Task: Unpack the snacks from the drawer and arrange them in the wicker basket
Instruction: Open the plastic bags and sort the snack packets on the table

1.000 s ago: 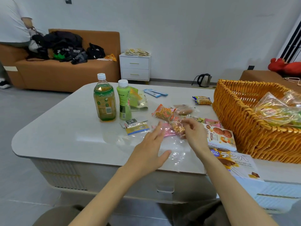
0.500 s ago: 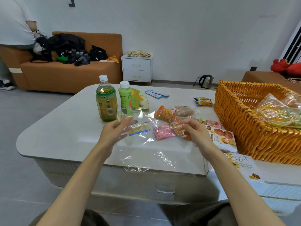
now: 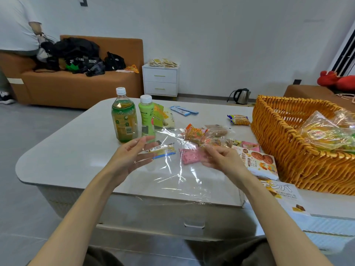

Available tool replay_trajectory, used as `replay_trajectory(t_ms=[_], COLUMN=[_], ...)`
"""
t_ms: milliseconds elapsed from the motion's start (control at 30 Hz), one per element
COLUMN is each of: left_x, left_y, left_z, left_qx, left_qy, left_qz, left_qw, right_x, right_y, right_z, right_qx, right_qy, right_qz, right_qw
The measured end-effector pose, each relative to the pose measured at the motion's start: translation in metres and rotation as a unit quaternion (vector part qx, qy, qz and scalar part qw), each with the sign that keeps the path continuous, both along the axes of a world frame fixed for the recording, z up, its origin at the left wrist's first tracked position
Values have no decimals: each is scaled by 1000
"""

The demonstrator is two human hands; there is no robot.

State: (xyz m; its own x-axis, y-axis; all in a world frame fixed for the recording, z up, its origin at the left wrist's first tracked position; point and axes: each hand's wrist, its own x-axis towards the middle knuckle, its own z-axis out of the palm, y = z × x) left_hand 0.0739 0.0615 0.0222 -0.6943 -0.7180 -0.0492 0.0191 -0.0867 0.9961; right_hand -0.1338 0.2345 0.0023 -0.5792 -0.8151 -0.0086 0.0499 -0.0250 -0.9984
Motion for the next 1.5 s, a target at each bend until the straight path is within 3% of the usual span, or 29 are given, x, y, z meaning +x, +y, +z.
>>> replay_trajectory(t_ms=[67,167,333,500,633,767,1033,1133,1200,1500], left_x=[0,-2,-3,1,-2,-4,-5,-6,-7,-11], left_y=[0,2,4,1,5,14,12,14,15,9], left_z=[0,-1,1,3,6,5,1,0,-1,-10], left_qx=[3,3,-3,-39,-22,-88,-113,-107,-109,-92], left_qy=[2,-11,-11,17,51,2,-22,-15,-21,-59], left_qz=[-29,-82,-112,-68,-24,-36,-24,-17,-21,7], left_qw=[1000,997,994,997,998,995,993,994,994,994], right_x=[5,18,29,31,39,52,48,51,55,59], right_y=[1,-5,-16,-18,-20,-29,-33,-32,-34,-40], right_z=[3,1,1,8,6,-4,-7,0,1,-6], right_qx=[-2,29,39,44,57,32,38,4,1,56], right_qy=[-135,-165,-40,-135,-45,6,-1,-123,-158,-145], right_qz=[144,241,201,291,312,317,312,250,241,283], right_qw=[980,956,978,946,947,948,949,960,957,946])
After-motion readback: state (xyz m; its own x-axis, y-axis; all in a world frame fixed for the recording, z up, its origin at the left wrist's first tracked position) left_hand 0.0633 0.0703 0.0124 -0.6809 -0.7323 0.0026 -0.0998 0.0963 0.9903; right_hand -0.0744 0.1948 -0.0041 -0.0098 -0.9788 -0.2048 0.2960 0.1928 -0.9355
